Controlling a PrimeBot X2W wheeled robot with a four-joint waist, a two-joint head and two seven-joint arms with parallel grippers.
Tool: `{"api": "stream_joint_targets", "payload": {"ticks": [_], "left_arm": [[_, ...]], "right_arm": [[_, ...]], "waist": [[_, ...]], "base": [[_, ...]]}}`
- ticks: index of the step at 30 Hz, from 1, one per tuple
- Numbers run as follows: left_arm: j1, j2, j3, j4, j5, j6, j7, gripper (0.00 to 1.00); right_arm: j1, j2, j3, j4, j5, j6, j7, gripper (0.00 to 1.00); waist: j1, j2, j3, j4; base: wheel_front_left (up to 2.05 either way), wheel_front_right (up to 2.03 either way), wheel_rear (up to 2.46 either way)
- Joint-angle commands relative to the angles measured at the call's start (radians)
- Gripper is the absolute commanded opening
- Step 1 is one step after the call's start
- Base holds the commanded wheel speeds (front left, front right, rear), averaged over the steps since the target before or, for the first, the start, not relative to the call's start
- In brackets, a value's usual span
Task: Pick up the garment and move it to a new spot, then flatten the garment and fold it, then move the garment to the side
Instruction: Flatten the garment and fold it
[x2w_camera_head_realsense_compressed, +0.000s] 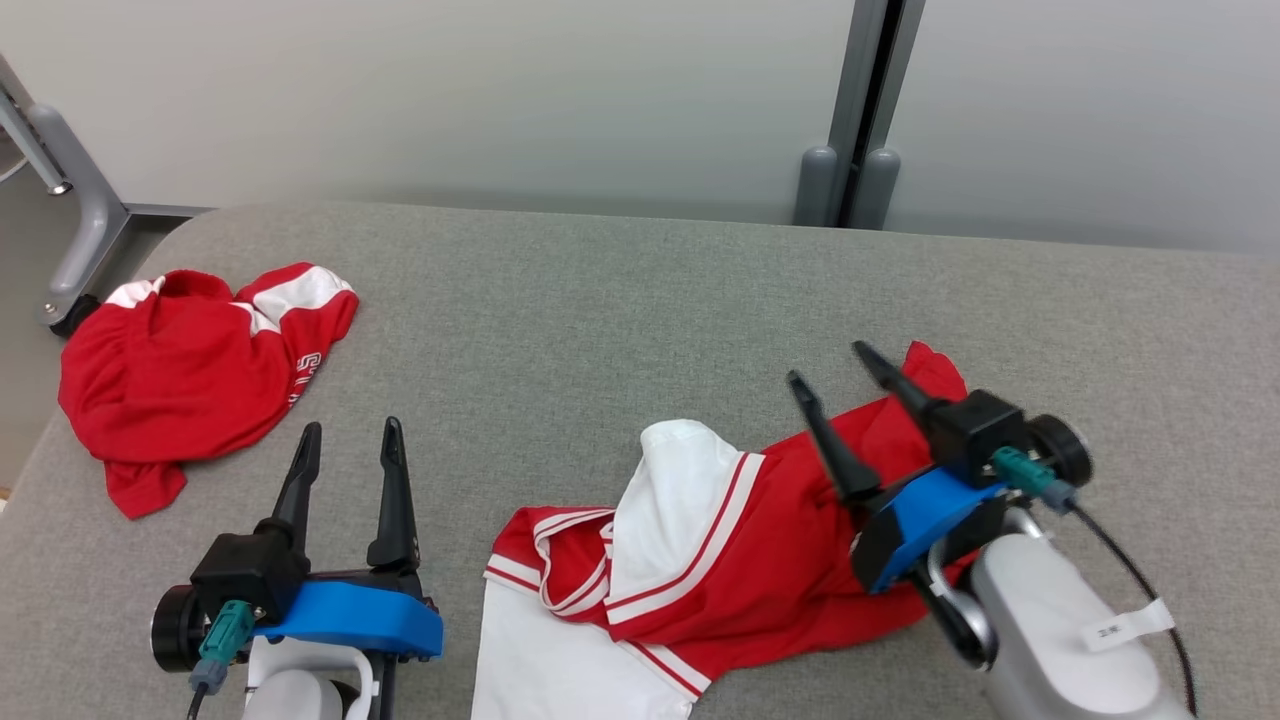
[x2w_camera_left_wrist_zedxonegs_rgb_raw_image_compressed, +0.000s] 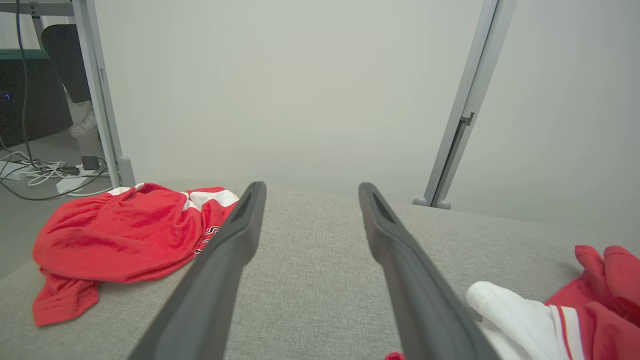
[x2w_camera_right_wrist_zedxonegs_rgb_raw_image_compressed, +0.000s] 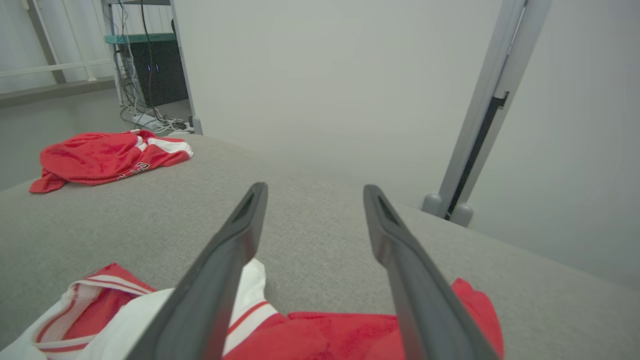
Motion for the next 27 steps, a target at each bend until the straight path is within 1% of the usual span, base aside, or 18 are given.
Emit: {"api": "stream_joint_targets", "payload": {"ticks": [1, 5, 9, 12, 17, 19, 22, 26, 27], "left_arm": [[0.009, 0.003, 0.008, -0.007, 0.008, -0.003, -0.003, 1.0], [0.018, 0.003, 0.01, -0.01, 0.011, -0.006, -0.003, 1.0], [0.019, 0.002, 0.011, -0.014, 0.013, -0.007, -0.003, 1.0], [0.017, 0.002, 0.009, -0.016, 0.016, -0.008, -0.003, 1.0], [-0.006, 0.0, -0.002, -0.013, 0.018, -0.011, -0.003, 1.0], [-0.012, 0.0, -0.01, -0.01, 0.015, -0.012, -0.003, 1.0], [-0.019, -0.001, -0.015, -0.009, 0.012, -0.011, -0.003, 1.0], [-0.026, -0.002, -0.018, -0.007, 0.01, -0.006, -0.003, 1.0], [-0.025, -0.002, -0.018, -0.006, 0.009, -0.004, -0.003, 1.0]], "right_arm": [[0.015, -0.022, -0.066, -0.025, -0.025, 0.001, 0.019, 1.0], [0.051, -0.056, -0.203, -0.07, -0.068, 0.001, 0.061, 1.0], [0.1, -0.062, -0.283, -0.104, -0.096, 0.001, 0.114, 1.0], [0.145, -0.054, -0.306, -0.107, -0.106, 0.001, 0.158, 1.0], [0.209, -0.039, -0.331, -0.065, -0.102, 0.001, 0.208, 1.0], [0.225, -0.024, -0.344, -0.021, -0.099, 0.001, 0.215, 1.0], [0.226, -0.014, -0.347, 0.007, -0.095, 0.001, 0.213, 1.0], [0.2, 0.002, -0.341, 0.07, -0.07, 0.001, 0.211, 1.0], [0.192, 0.008, -0.334, 0.083, -0.058, 0.001, 0.208, 0.55]], "waist": [[0.0, 0.0, -0.006, -0.009], [0.0, 0.0, -0.006, -0.015], [0.0, 0.0, -0.001, -0.015], [0.0, 0.0, 0.004, -0.013], [0.0, 0.0, 0.02, -0.001], [0.0, 0.0, 0.029, 0.007], [0.0, 0.0, 0.035, 0.011], [0.0, 0.0, 0.045, 0.011], [0.0, 0.0, 0.046, 0.009]], "base": [[0.0, 0.0, 0.0], [0.0, 0.0, 0.0], [0.0, 0.0, 0.0], [0.0, 0.0, 0.0], [0.0, 0.0, 0.0], [0.0, 0.0, 0.0], [0.0, 0.0, 0.0], [0.0, 0.0, 0.0], [0.0, 0.0, 0.0]]}}
